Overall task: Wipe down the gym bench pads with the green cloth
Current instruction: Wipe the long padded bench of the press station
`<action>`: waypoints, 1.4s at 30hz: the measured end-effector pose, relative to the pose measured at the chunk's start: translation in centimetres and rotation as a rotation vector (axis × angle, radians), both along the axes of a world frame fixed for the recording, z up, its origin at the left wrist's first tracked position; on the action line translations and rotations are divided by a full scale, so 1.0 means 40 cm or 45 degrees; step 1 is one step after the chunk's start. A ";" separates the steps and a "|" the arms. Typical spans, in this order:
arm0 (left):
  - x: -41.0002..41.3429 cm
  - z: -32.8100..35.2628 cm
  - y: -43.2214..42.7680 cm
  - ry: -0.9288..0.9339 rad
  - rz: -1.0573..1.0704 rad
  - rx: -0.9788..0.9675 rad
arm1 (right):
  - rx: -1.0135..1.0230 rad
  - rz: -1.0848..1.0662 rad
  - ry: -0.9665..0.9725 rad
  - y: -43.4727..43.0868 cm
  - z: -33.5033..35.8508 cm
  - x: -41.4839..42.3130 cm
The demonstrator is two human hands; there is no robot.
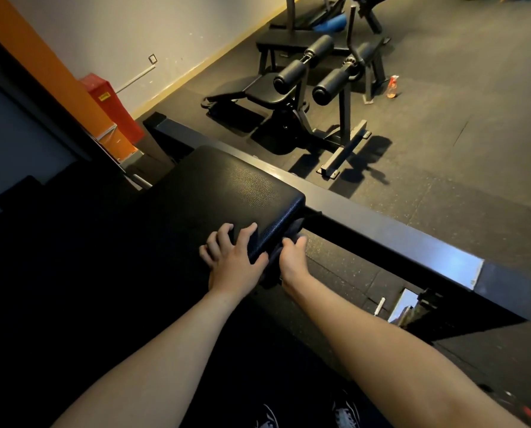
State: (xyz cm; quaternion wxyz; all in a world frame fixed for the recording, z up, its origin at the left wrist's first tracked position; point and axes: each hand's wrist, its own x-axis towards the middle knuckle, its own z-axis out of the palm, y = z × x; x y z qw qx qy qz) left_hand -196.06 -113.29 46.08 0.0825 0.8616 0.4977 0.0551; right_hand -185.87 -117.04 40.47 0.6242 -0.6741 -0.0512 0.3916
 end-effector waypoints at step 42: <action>0.076 -0.021 -0.904 -0.388 -0.676 -1.630 | 0.120 -1.274 0.221 -1.124 0.166 -0.207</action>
